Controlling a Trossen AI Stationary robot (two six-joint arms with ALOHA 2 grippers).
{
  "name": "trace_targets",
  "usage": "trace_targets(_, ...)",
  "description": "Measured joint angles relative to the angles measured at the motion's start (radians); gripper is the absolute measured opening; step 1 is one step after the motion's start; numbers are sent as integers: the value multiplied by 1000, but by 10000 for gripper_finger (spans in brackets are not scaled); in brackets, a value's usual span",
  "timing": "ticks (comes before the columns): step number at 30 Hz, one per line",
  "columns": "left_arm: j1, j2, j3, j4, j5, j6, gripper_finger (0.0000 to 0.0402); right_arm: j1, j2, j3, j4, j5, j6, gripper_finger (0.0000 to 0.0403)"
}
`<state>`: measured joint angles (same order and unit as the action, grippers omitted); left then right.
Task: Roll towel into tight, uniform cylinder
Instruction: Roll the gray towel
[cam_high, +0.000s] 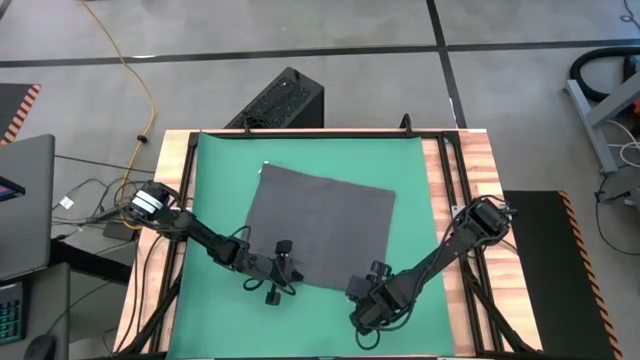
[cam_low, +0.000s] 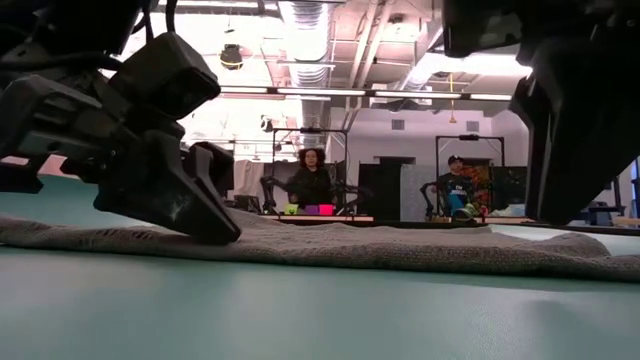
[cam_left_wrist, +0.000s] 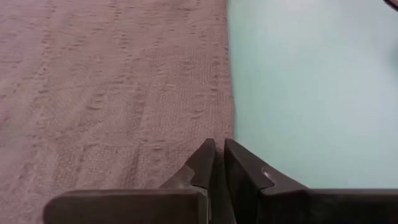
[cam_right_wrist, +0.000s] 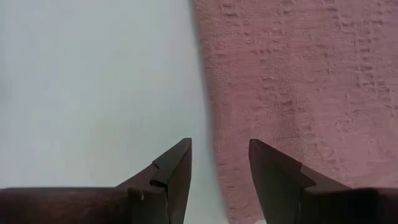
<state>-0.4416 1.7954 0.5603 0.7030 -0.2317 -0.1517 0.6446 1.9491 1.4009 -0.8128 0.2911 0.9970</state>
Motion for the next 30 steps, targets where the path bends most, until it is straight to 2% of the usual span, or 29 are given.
trace_targets(11, 3, 0, 0, -54, 0, -22, 18, 10, 2, 0, 1, 50, -48, 182)
trace_targets(30, 3, 0, 0, -61, -7, -18, 18, 8, 3, -48, 38, 46, -89, 182)
